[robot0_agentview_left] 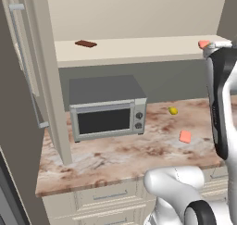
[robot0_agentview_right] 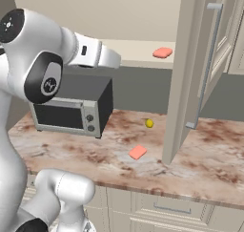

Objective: Pick the bar soap and bar soap from the cabinet and place them on the counter.

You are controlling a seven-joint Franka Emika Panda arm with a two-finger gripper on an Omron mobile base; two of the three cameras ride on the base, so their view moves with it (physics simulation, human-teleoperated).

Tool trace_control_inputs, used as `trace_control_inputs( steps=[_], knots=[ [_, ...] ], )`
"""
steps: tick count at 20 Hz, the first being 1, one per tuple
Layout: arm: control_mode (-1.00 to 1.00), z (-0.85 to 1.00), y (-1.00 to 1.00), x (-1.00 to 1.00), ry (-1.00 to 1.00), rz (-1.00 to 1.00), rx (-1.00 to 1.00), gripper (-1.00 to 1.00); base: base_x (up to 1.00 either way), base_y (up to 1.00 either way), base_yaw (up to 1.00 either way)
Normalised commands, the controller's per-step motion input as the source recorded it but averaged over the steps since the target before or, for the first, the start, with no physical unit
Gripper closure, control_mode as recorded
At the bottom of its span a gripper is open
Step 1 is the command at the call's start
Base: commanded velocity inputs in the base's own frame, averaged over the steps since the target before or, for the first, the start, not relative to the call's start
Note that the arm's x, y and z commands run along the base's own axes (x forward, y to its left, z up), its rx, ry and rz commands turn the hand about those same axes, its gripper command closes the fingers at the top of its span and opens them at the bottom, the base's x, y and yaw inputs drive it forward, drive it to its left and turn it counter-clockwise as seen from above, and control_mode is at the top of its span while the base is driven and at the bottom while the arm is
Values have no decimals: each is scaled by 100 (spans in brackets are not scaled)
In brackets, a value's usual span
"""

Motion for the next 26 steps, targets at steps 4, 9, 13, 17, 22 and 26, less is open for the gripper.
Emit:
trace_control_inputs(
  steps=[4,9,13,17,22,26],
  knots=[
    [-100,27,0,15,5,-7,-5,-100,0,0,0],
    [-100,1,-3,13,0,-5,0,-100,0,0,0],
    [-100,-16,-13,6,0,-2,2,-100,0,0,0],
    [-100,-10,-17,19,0,-2,3,-100,0,0,0],
    [-100,-17,-16,34,-1,0,0,-100,0,0,0],
    [-100,-16,-15,37,-2,0,0,-100,0,0,0]
  ],
)
